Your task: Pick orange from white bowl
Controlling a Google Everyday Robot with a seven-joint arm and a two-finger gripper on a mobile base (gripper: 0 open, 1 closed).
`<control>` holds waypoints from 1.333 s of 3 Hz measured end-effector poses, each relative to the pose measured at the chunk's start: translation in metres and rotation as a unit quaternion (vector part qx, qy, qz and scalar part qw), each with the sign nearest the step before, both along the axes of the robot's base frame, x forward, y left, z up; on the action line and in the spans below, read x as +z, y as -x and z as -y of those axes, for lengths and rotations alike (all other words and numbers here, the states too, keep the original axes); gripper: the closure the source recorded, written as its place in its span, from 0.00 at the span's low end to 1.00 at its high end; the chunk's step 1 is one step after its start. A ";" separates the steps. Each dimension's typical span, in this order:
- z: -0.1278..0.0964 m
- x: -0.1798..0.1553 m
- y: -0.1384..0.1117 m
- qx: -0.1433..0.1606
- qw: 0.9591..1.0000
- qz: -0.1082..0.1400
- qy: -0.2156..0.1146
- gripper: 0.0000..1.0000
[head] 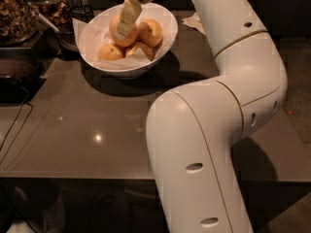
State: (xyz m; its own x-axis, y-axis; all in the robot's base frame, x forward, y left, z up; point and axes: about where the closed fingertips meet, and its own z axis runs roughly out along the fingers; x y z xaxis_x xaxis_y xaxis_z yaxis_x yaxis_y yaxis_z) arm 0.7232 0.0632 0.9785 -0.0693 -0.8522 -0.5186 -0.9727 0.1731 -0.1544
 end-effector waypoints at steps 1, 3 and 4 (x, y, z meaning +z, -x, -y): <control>-0.006 -0.010 -0.005 0.002 1.000 -0.005 0.005 0.22; -0.008 -0.033 -0.016 -0.004 1.000 -0.020 0.012 0.22; -0.007 -0.039 -0.021 -0.010 1.000 -0.023 0.012 0.29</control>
Offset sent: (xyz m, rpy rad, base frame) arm 0.0232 -0.0094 -0.0169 -0.0810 0.1178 0.0245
